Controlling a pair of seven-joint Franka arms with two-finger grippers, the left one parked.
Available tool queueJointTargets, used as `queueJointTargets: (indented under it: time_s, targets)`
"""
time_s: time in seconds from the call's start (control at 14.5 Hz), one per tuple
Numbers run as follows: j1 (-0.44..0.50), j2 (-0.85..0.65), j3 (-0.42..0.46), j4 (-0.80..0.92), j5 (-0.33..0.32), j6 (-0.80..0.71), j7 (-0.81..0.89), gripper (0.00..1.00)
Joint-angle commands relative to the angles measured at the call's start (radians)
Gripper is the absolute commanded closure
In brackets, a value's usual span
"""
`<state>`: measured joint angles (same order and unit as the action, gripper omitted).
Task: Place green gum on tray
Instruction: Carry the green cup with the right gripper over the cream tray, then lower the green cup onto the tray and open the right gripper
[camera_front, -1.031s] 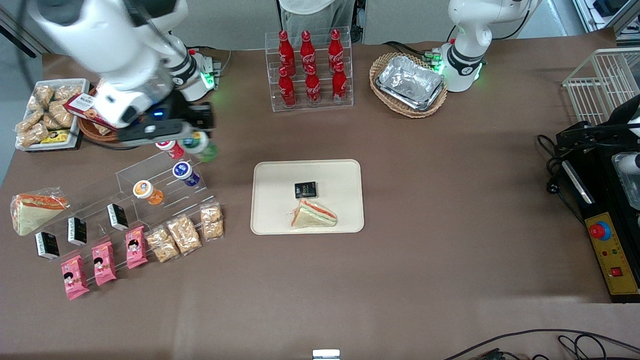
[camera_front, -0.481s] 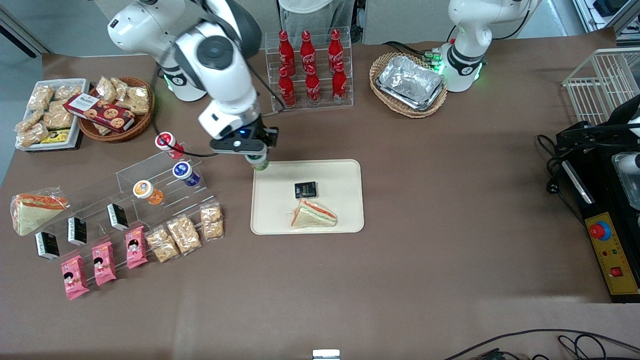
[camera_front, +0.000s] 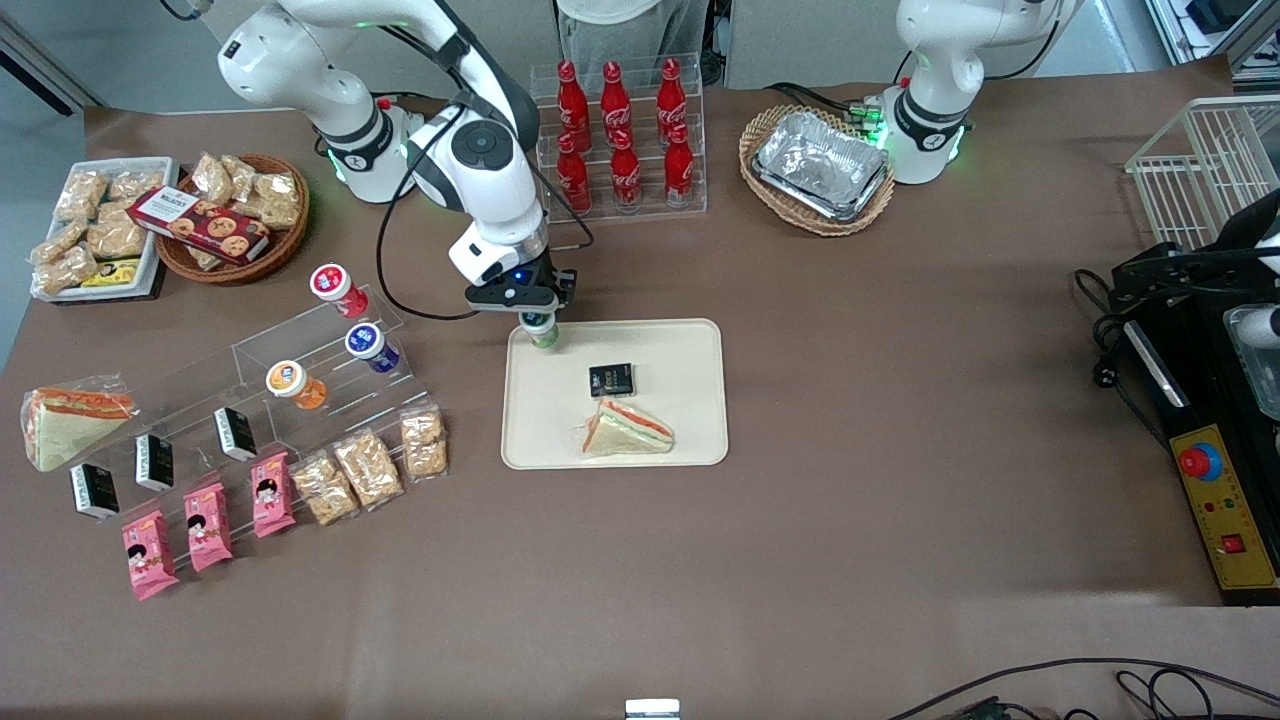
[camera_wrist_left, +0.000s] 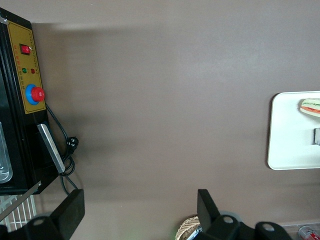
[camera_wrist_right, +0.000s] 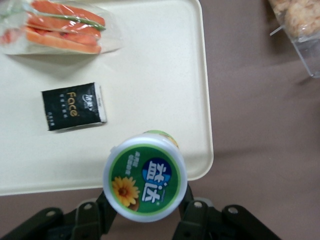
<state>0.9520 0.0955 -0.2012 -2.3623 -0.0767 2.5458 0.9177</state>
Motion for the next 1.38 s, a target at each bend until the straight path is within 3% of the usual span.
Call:
queueJointTargets:
  time_s: [0.0, 0.48, 0.62, 0.69, 0.76, 1.31]
  targets:
    - [-0.007, 0.078, -0.014, -0.012, -0.031, 0.121, 0.026, 0.79]
    - [-0.010, 0.179, -0.027, -0.012, -0.031, 0.240, 0.029, 0.77]
    - [-0.012, 0.185, -0.029, -0.012, -0.029, 0.249, 0.029, 0.67]
    - [-0.012, 0.187, -0.029, -0.011, -0.029, 0.249, 0.029, 0.28]
    - [-0.012, 0.187, -0.029, -0.011, -0.029, 0.249, 0.029, 0.00]
    - [-0.061, 0.109, -0.027, -0.002, -0.029, 0.193, 0.015, 0.00]
